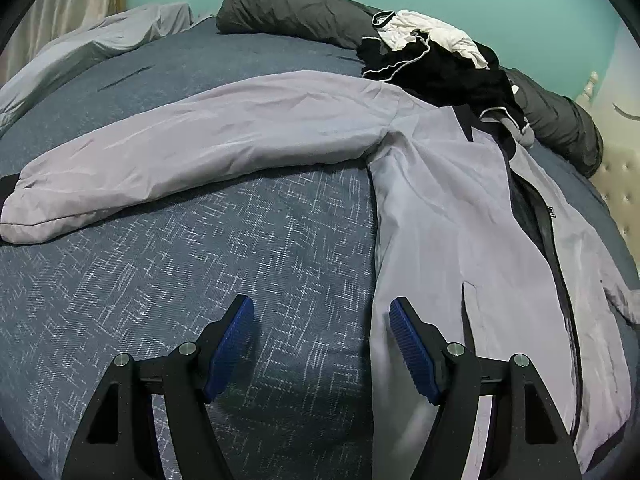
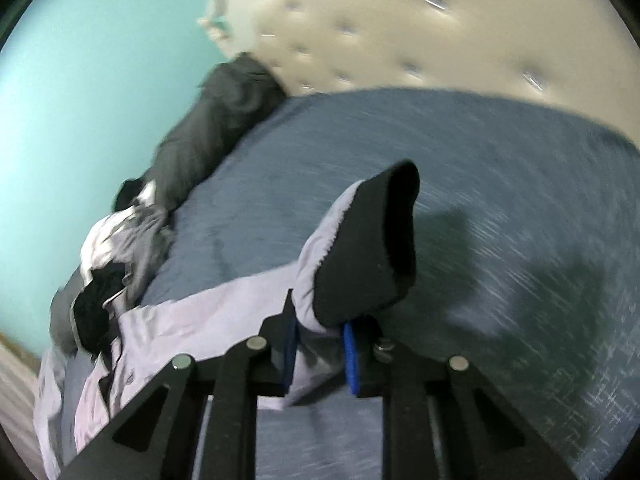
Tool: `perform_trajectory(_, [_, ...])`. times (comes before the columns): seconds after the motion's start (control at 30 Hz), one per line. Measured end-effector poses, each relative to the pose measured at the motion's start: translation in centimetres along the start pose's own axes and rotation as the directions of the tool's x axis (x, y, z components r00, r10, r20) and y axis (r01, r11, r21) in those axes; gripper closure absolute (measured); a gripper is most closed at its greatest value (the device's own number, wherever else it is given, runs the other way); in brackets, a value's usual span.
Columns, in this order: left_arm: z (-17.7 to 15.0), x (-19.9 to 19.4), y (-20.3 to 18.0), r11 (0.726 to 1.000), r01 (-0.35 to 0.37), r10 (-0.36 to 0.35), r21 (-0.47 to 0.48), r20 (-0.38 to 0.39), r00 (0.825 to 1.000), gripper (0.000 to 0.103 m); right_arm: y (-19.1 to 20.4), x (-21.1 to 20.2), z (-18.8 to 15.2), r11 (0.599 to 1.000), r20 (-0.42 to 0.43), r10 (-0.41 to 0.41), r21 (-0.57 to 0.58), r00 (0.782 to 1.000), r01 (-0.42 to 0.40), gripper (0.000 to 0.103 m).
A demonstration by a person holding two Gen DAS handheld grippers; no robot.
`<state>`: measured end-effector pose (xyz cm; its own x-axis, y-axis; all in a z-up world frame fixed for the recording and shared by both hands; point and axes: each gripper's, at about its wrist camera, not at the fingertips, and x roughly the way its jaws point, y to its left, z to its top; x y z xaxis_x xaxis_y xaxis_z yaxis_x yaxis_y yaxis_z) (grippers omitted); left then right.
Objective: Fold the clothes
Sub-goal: 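Grasp a sleeve's black cuff with the right gripper, then carry the sleeve across the jacket body with the right gripper and release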
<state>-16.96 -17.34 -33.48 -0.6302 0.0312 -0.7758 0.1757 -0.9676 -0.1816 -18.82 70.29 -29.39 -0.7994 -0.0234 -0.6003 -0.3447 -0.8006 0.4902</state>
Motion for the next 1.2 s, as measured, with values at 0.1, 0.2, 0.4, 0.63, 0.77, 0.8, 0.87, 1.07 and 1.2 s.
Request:
perform_trajectory(0.1, [-0.1, -0.6, 0.2, 1.0, 0.002, -0.002, 0.0, 0.008, 1.0, 0.029, 5.0, -1.2, 0.5, 0.993, -0.003, 0.084, -0.088, 0.996, -0.084, 0.086])
perform_trajectory(0.2, [-0.3, -1.5, 0.5, 1.0, 0.001, -0.001, 0.008, 0.019, 1.0, 0.029, 10.5, -1.9, 0.6, 0.975, -0.034, 0.165, -0.148, 0.986, -0.168, 0.086])
perform_trajectory(0.4, [-0.9, -2.5, 1.0, 1.0, 0.009, -0.01, 0.022, 0.028, 1.0, 0.029, 22.5, -2.3, -0.8, 0.918, -0.105, 0.297, -0.243, 0.949, -0.314, 0.086])
perform_trajectory(0.63, [-1.4, -3.0, 1.4, 0.998, 0.056, -0.057, 0.023, 0.026, 0.998, 0.029, 36.5, -3.3, -6.5, 0.814, -0.23, 0.389, -0.367, 0.892, -0.45, 0.086])
perform_trajectory(0.77, [-1.4, -3.5, 1.5, 0.997, 0.078, -0.079, 0.027, 0.034, 0.996, 0.029, 43.2, -3.7, -11.7, 0.74, -0.329, 0.429, -0.406, 0.841, -0.536, 0.086])
perform_trajectory(0.8, [-1.4, -3.7, 1.6, 0.996, 0.083, -0.084, 0.024, 0.037, 0.996, 0.029, 44.5, -3.7, -13.2, 0.723, -0.357, 0.433, -0.41, 0.828, -0.556, 0.086])
perform_trajectory(0.87, [-1.4, -3.9, 2.0, 0.996, 0.09, -0.09, 0.015, 0.042, 0.995, 0.029, 46.7, -3.7, -16.4, 0.687, -0.422, 0.431, -0.42, 0.797, -0.594, 0.086])
perform_trajectory(1.07, [-1.3, -4.6, 2.5, 0.994, 0.106, -0.106, 0.001, 0.054, 0.993, 0.029, 50.6, -3.3, -27.2, 0.586, -0.603, 0.379, -0.431, 0.703, -0.686, 0.086])
perform_trajectory(1.2, [-1.3, -4.7, 2.8, 0.994, 0.11, -0.11, -0.002, 0.054, 0.992, 0.029, 50.3, -1.9, -32.7, 0.591, -0.675, 0.321, -0.406, 0.664, -0.698, 0.086])
